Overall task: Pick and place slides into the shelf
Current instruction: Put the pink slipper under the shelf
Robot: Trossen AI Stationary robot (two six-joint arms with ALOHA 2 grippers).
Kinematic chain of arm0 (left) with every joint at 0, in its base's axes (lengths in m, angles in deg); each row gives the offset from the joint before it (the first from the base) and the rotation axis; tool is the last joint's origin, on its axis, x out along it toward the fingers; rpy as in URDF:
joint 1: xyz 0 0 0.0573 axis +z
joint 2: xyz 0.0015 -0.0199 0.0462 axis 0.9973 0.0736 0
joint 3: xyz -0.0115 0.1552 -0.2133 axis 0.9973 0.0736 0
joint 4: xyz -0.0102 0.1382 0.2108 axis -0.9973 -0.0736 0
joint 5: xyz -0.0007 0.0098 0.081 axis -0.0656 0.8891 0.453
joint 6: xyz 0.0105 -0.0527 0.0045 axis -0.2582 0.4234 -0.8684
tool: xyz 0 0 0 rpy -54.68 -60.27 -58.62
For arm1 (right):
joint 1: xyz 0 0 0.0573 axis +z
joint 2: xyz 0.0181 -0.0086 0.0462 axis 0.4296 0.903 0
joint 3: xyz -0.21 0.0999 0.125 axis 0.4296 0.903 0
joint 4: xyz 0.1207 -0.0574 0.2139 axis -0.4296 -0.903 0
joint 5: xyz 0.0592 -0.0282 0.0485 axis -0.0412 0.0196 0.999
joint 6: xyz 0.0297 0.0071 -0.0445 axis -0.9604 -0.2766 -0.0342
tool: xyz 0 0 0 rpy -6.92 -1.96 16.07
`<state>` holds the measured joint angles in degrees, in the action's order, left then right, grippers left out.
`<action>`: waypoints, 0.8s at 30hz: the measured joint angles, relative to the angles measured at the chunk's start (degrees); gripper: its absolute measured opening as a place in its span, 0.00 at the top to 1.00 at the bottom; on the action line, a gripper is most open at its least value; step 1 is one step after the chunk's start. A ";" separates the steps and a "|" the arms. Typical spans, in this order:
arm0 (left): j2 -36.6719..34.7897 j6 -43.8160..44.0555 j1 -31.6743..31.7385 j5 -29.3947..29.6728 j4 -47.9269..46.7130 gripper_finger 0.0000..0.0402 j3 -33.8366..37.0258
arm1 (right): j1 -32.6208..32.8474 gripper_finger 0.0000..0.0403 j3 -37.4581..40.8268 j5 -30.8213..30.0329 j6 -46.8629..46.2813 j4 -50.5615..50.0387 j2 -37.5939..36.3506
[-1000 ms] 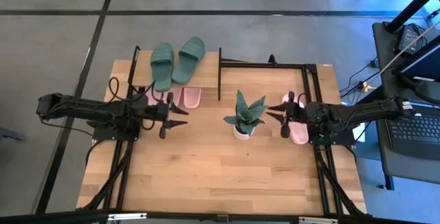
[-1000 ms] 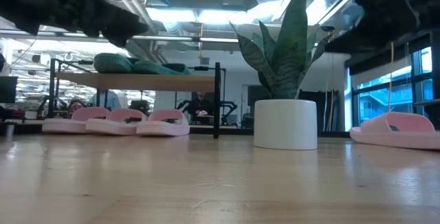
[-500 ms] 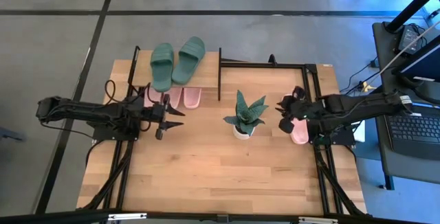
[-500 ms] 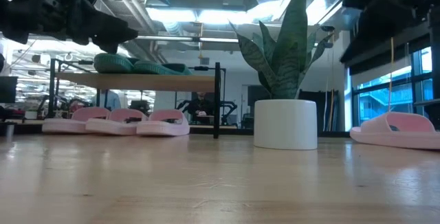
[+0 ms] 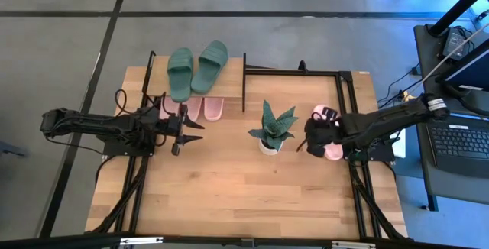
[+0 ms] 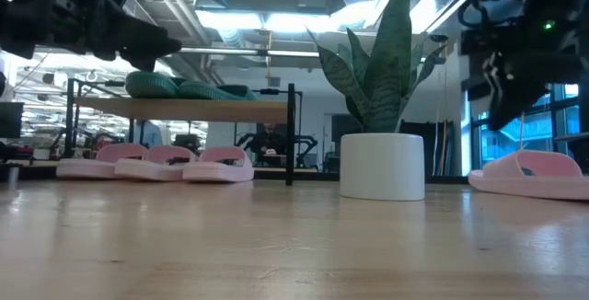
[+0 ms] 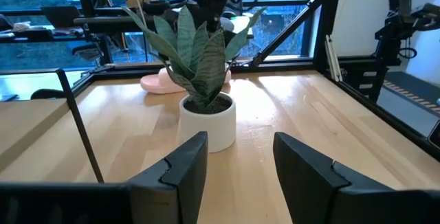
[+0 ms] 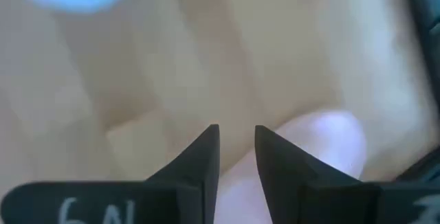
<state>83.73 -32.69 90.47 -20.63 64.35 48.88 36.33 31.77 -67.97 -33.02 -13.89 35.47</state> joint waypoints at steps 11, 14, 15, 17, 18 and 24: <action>0.02 -0.05 0.00 0.02 -3.07 0.60 0.02 | 8.35 0.76 -6.46 2.90 -6.62 -16.66 4.77; 0.02 -0.08 0.00 0.02 -3.07 0.60 0.02 | 11.05 0.76 -6.51 2.46 -8.23 -17.27 4.62; 0.02 -0.08 0.02 0.02 -3.10 0.60 0.02 | 11.69 0.76 -6.51 2.37 -9.54 -17.24 4.62; 0.02 -0.08 0.00 0.02 -3.22 0.60 0.02 | 12.48 0.76 -6.51 2.56 -12.89 -17.30 4.62; 0.02 -0.08 0.00 0.02 -3.32 0.60 0.02 | 12.70 0.76 -6.51 2.64 -15.04 -17.35 4.62; 0.02 -0.16 0.00 0.02 -3.34 0.60 0.02 | 12.74 0.76 -6.51 8.74 -15.13 -17.59 4.62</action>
<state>83.76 -32.85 90.47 -20.61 61.02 48.90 49.07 25.26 -59.23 -48.15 -31.48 40.08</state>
